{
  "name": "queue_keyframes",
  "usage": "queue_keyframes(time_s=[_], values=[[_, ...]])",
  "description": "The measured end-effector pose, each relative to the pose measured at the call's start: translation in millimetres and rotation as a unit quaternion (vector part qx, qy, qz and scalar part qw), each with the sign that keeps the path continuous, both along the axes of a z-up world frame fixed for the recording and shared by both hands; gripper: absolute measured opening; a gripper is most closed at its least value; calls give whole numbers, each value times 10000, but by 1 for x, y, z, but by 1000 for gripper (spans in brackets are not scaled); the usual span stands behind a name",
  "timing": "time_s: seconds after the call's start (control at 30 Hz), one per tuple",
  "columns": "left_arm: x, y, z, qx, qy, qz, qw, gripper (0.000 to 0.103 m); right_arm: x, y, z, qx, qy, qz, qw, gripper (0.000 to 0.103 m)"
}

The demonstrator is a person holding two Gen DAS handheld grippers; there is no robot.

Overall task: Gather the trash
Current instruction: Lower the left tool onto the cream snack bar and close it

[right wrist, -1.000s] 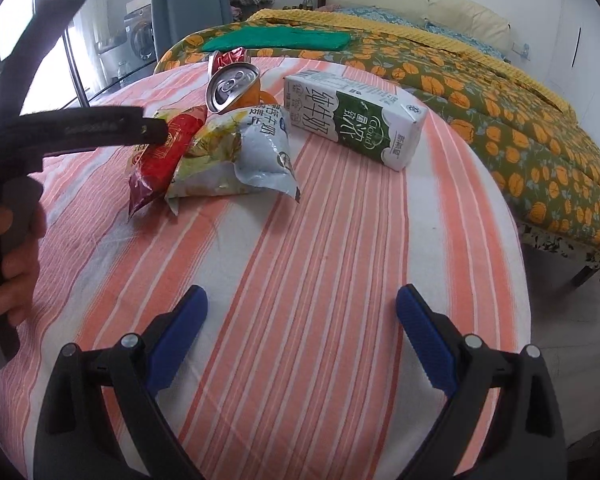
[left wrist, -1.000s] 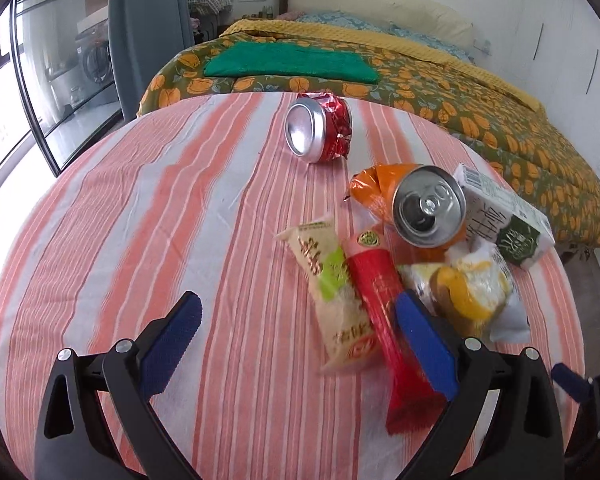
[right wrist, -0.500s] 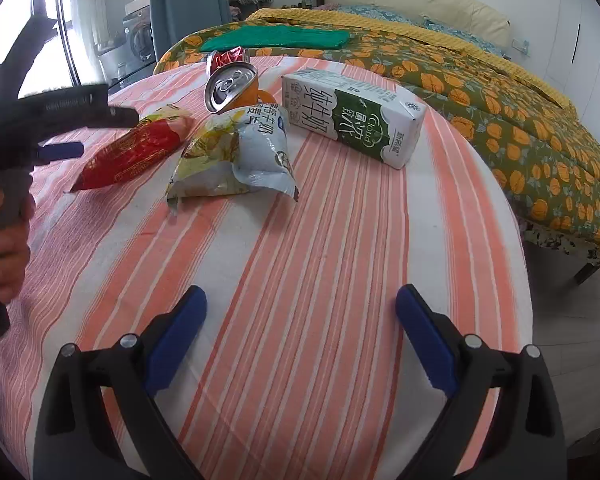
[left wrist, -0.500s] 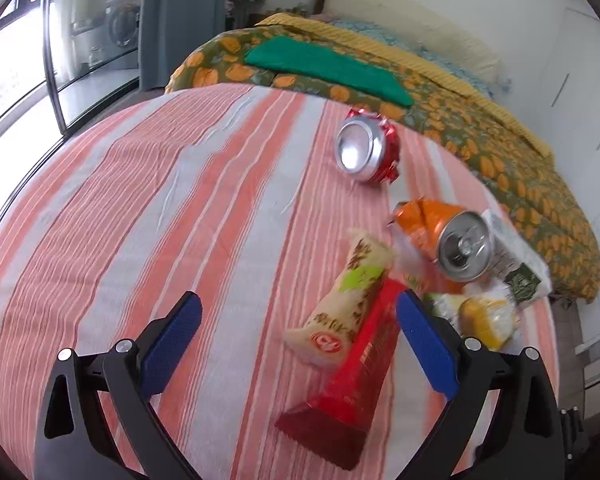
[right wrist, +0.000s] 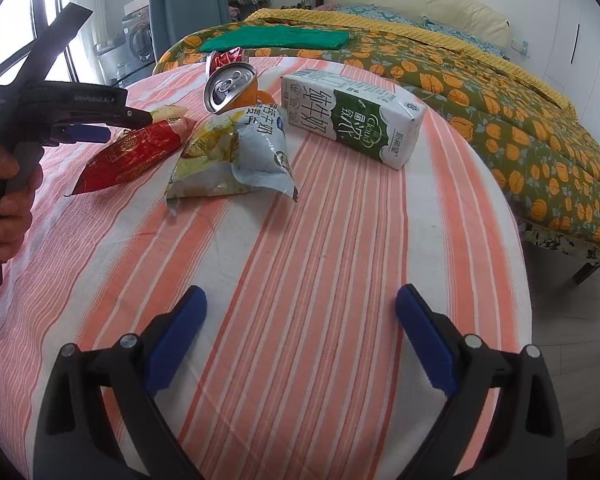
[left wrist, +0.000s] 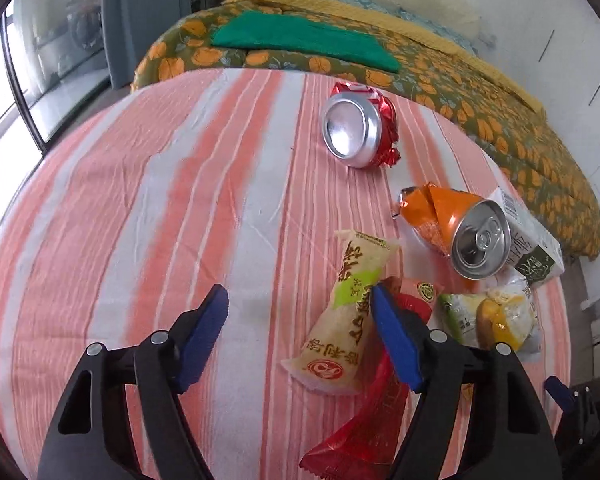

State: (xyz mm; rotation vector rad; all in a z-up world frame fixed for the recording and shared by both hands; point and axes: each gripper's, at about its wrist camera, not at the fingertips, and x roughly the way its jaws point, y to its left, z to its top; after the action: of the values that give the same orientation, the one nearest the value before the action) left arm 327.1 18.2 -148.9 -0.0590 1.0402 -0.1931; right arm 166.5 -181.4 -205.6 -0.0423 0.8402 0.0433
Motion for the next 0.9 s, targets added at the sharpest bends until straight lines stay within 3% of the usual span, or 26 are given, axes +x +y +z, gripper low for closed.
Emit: queue_keyframes(time_s=[0.13, 0.23, 0.27, 0.33, 0.5, 0.73, 0.8, 0.87, 0.9], values=[[-7, -19, -5, 548, -99, -499, 9972, 55, 0, -1, 0, 18, 5, -7, 10000, 92], [-8, -21, -3, 363, -75, -617, 9974, 20, 0, -1, 0, 32, 8, -9, 10000, 92], [-8, -20, -2, 369, -90, -563, 9977, 18, 0, -1, 0, 40, 11, -8, 10000, 92], [-12, -15, 1, 411, -161, -371, 9983, 17, 0, -2, -1, 56, 17, -11, 10000, 92], [-51, 28, 11, 16, -197, 129, 9997, 17, 0, -3, -1, 89, 25, -25, 10000, 92], [-136, 58, 5, -146, -172, 34, 9997, 18, 0, -3, -1, 93, 27, -25, 9999, 93], [-147, 57, 0, -103, -211, 34, 9997, 26, 0, -3, -1, 90, 27, -25, 10000, 92], [-153, 53, -4, 28, -347, 46, 9994, 53, 0, -3, -1, 92, 27, -28, 10000, 93], [-154, 51, -6, 64, -396, 63, 9992, 54, 0, -3, -1, 90, 26, -35, 9999, 93]])
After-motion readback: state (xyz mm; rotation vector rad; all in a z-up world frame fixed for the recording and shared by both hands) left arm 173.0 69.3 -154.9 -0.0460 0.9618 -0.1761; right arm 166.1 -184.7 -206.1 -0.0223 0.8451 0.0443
